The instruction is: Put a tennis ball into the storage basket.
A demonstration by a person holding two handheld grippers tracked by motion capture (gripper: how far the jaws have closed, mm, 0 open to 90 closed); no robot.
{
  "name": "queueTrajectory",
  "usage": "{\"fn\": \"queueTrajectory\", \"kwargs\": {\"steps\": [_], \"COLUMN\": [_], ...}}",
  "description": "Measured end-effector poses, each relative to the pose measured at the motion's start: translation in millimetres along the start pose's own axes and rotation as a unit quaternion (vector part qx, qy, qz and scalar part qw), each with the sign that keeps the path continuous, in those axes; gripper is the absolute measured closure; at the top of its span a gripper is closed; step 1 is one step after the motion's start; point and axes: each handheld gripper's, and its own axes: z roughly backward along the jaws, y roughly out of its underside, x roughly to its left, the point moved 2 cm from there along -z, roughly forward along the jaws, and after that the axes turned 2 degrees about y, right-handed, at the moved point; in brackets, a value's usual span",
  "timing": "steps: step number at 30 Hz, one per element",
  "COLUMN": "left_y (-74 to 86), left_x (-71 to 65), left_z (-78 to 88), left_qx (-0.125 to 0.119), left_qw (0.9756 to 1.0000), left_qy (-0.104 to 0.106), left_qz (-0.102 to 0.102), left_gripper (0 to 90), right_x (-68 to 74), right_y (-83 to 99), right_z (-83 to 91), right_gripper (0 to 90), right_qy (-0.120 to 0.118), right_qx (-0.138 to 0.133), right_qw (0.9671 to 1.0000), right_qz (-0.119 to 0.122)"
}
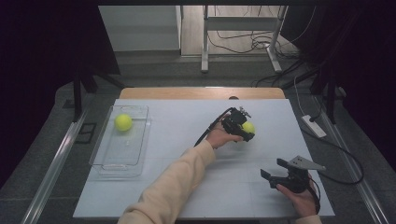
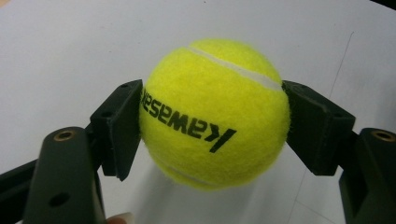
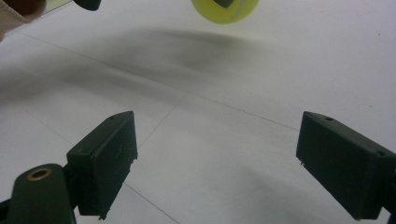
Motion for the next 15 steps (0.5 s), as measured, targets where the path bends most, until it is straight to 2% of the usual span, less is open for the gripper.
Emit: {"fn": "queueTrajectory", "kwargs": {"steps": [15], "left_y": [8.2], "left_x": [-3.6], "left_z": [17.6], "left_qx": [-0.02], "left_qw": [0.9998], "left_qy": [-0.003], "left_qz": [-0.003], "left_gripper": [27.1], "right_x": [0.6], "right_y": [0.0], "right_z": [-0.1], "right_gripper": [12.1], "right_qy": [0.001], "right_qx": [0.0], "right_qw": [1.0], "right_qz": [0.0]}}
